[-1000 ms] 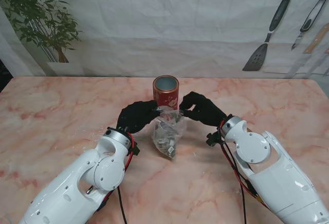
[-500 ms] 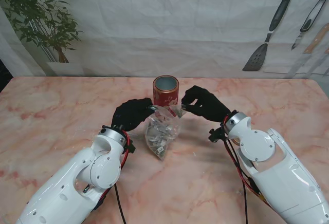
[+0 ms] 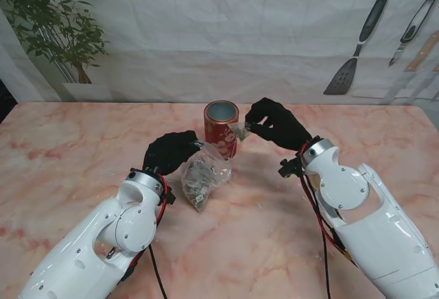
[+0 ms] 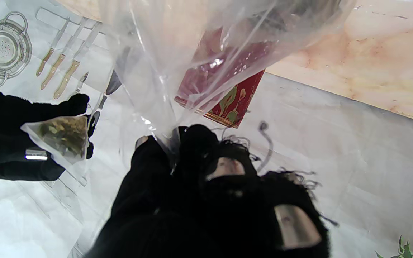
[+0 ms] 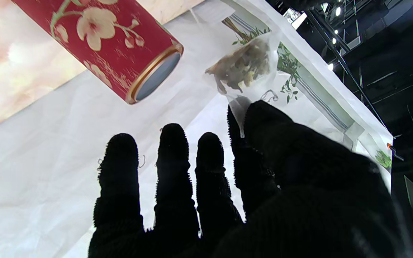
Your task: Insert tea bags into the tea bag box
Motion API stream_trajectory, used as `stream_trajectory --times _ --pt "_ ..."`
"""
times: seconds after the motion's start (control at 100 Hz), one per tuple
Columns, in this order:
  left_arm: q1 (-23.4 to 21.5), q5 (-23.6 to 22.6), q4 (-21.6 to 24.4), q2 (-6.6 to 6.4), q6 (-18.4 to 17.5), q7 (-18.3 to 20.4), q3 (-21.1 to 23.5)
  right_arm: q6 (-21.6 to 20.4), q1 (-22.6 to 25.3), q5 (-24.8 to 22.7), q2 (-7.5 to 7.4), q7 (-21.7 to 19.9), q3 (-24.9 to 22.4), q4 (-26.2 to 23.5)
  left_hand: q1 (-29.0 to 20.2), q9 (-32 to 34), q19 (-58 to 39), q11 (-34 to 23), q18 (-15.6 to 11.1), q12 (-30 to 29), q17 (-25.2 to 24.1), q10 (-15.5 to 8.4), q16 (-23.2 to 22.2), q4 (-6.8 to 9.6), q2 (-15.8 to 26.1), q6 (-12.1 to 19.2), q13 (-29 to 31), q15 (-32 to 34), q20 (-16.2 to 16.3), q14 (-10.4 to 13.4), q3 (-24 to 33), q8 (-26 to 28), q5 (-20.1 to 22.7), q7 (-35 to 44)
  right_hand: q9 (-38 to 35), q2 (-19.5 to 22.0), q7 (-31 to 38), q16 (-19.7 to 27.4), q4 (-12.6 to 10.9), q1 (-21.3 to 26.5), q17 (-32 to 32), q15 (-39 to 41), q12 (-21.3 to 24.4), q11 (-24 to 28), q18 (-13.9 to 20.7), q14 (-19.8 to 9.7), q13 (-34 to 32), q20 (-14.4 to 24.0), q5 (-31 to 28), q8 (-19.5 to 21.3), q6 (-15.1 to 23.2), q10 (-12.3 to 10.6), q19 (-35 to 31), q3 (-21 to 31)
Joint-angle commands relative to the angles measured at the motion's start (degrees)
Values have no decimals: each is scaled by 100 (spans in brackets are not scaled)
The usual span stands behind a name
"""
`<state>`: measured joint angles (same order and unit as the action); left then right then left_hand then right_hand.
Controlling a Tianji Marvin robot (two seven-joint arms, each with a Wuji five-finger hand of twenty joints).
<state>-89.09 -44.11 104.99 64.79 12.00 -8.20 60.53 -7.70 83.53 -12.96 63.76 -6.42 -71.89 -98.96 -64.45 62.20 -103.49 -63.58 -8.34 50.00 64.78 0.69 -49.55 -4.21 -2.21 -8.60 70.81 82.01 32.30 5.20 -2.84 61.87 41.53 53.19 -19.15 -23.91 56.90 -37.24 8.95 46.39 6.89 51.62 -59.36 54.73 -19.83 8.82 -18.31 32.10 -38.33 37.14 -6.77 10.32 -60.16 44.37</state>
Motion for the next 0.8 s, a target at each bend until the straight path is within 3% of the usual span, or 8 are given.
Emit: stream_trajectory --times 0.0,0.79 --pt "-30 6 65 -8 2 63 21 13 -91 -31 39 -3 -15 -96 -347 217 -1514 -613 -1207 110 -90 198 -5 182 352 -1121 203 511 -64 -470 87 293 482 895 -57 68 93 -73 -177 207 24 119 -86 71 -67 4 -60 -1 -96 65 100 -3 17 262" --pt "-271 13 154 -11 -205 -36 186 166 -1226 366 303 487 706 899 -347 217 -1514 -613 -1207 110 -90 198 -7 184 347 -1125 203 510 -64 -470 89 291 488 889 -223 82 64 -216 -148 178 185 257 -248 58 162 -44 -231 30 -97 18 227 -90 -20 195"
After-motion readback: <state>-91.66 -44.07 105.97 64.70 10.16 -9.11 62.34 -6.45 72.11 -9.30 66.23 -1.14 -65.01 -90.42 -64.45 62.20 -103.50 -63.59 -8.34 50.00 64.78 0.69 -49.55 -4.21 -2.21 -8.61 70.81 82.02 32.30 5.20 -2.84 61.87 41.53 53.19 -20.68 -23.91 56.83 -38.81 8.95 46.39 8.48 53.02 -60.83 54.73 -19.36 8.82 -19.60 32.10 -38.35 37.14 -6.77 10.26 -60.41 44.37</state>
